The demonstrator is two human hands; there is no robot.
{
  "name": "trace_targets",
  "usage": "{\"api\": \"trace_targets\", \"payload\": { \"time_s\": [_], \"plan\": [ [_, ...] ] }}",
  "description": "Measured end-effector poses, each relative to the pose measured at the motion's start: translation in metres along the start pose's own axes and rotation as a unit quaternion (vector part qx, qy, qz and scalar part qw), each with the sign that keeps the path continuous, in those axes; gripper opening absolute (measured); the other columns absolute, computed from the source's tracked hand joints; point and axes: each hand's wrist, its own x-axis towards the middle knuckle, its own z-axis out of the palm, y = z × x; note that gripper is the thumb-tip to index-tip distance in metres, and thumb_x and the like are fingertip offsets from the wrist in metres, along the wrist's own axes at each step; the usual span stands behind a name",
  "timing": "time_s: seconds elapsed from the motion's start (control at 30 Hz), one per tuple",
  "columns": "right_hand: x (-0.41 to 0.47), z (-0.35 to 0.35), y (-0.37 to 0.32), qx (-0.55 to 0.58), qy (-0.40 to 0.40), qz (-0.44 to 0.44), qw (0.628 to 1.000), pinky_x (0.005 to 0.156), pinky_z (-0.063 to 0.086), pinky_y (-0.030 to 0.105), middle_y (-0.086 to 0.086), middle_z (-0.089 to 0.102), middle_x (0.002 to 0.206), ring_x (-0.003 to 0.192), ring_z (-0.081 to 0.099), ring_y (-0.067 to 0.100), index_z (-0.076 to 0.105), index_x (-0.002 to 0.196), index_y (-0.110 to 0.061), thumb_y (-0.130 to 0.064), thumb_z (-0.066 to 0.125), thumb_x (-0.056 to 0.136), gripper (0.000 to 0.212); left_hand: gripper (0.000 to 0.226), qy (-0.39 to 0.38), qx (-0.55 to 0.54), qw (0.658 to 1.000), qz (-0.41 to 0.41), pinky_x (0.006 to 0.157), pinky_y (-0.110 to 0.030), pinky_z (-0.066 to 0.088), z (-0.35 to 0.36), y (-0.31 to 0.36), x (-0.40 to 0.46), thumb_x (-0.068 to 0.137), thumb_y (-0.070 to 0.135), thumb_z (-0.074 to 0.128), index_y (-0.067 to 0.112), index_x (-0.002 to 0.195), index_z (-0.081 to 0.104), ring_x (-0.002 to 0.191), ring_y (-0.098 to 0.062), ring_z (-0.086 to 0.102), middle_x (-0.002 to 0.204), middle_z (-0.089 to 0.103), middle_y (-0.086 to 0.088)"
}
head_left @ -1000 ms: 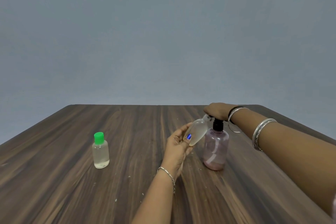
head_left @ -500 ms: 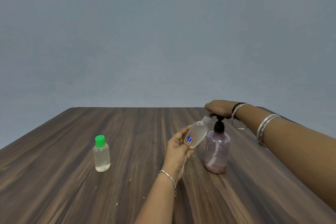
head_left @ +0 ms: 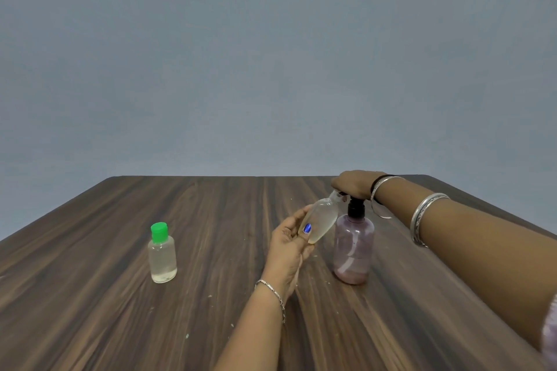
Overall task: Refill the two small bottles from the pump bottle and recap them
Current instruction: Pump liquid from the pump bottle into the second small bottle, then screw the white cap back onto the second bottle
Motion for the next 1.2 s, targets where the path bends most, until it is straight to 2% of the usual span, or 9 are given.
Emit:
{"api": "trace_targets", "payload": {
  "time_s": [0.2, 0.33, 0.47, 0.53, 0.6, 0.67, 0.73, 0.87, 1.2],
  "plan": [
    [0.001, 0.005, 0.008, 0.084, 0.101, -0.057, 0.990, 0.071, 0.033, 0.029, 0.009, 0.050, 0.089, 0.078, 0.040, 0.023, 0.050, 0.084, 0.001, -0.006, 0.032, 0.094, 0.022, 0.034, 0.003, -0.023, 1.000, -0.010, 0.080, -0.026, 0.053, 0.002, -0.003, 0.000, 0.088, -0.006, 0.051, 0.019, 0.107, 0.064, 0.103, -0.013, 0.064, 0.111, 0.069, 0.000],
    [-0.002, 0.005, 0.016, 0.256, 0.182, -0.067, 0.947, 0.074, 0.036, 0.033, -0.005, 0.049, 0.076, 0.077, 0.048, 0.021, 0.052, 0.071, -0.016, -0.019, 0.033, 0.092, 0.028, 0.036, 0.015, -0.059, 0.998, -0.014, 0.072, -0.023, 0.054, 0.000, -0.003, 0.002, 0.086, -0.008, 0.052, 0.018, 0.108, 0.063, 0.102, -0.015, 0.064, 0.112, 0.068, -0.003],
    [-0.019, 0.017, 0.018, 0.357, 0.297, -0.043, 0.884, 0.062, 0.036, 0.032, 0.000, 0.050, 0.069, 0.069, 0.048, 0.021, 0.056, 0.088, -0.009, -0.026, 0.037, 0.092, 0.026, 0.039, 0.036, -0.111, 0.993, -0.006, 0.074, -0.025, 0.056, -0.001, 0.001, 0.002, 0.087, -0.013, 0.046, 0.016, 0.108, 0.061, 0.094, -0.013, 0.065, 0.105, 0.068, -0.002],
    [-0.030, 0.029, 0.018, 0.314, 0.409, -0.070, 0.854, 0.063, 0.039, 0.032, -0.002, 0.052, 0.068, 0.071, 0.051, 0.021, 0.054, 0.088, -0.010, -0.022, 0.040, 0.091, 0.019, 0.039, 0.051, -0.137, 0.989, -0.005, 0.078, -0.028, 0.055, -0.002, 0.002, 0.002, 0.087, -0.014, 0.045, 0.016, 0.108, 0.060, 0.092, -0.013, 0.065, 0.104, 0.068, -0.002],
    [-0.045, 0.043, 0.010, 0.213, 0.561, -0.172, 0.781, 0.068, 0.041, 0.032, -0.003, 0.055, 0.071, 0.073, 0.049, 0.017, 0.057, 0.088, -0.010, -0.014, 0.044, 0.087, 0.014, 0.041, 0.072, -0.164, 0.984, -0.002, 0.081, -0.030, 0.053, -0.004, 0.004, 0.004, 0.086, -0.016, 0.044, 0.015, 0.107, 0.059, 0.092, -0.013, 0.065, 0.101, 0.068, -0.001],
    [-0.054, 0.065, -0.005, 0.150, 0.610, -0.295, 0.720, 0.070, 0.041, 0.027, 0.005, 0.061, 0.074, 0.075, 0.048, 0.015, 0.057, 0.088, -0.008, -0.010, 0.048, 0.081, 0.012, 0.040, 0.083, -0.185, 0.979, 0.008, 0.078, -0.030, 0.054, -0.006, 0.005, 0.005, 0.086, -0.016, 0.044, 0.014, 0.109, 0.059, 0.090, -0.013, 0.065, 0.101, 0.068, -0.001],
    [-0.056, 0.088, -0.024, 0.160, 0.572, -0.336, 0.731, 0.071, 0.043, 0.023, 0.007, 0.065, 0.080, 0.078, 0.050, 0.012, 0.052, 0.094, -0.013, -0.012, 0.053, 0.081, 0.013, 0.037, 0.084, -0.202, 0.975, 0.021, 0.069, -0.027, 0.057, -0.008, 0.006, 0.008, 0.089, -0.012, 0.042, 0.012, 0.113, 0.057, 0.081, -0.013, 0.068, 0.101, 0.069, -0.004],
    [-0.044, 0.113, -0.044, 0.334, 0.364, -0.215, 0.842, 0.084, 0.047, 0.024, -0.004, 0.064, 0.111, 0.099, 0.058, 0.009, 0.052, 0.116, -0.022, -0.018, 0.062, 0.084, 0.034, 0.043, 0.114, -0.217, 0.969, 0.033, 0.057, -0.020, 0.056, -0.011, 0.008, 0.010, 0.089, -0.017, 0.036, 0.007, 0.121, 0.051, 0.066, -0.008, 0.067, 0.095, 0.067, -0.007],
    [-0.023, 0.126, -0.040, 0.556, 0.255, -0.125, 0.781, 0.069, 0.048, 0.006, -0.023, 0.061, 0.086, 0.082, 0.061, -0.008, 0.057, 0.108, -0.023, -0.005, 0.069, 0.082, 0.034, 0.029, 0.077, -0.132, 0.987, 0.053, 0.075, -0.028, 0.058, -0.014, 0.006, 0.006, 0.089, -0.006, 0.048, 0.013, 0.108, 0.058, 0.090, -0.020, 0.068, 0.108, 0.067, -0.014]
  ]
}}
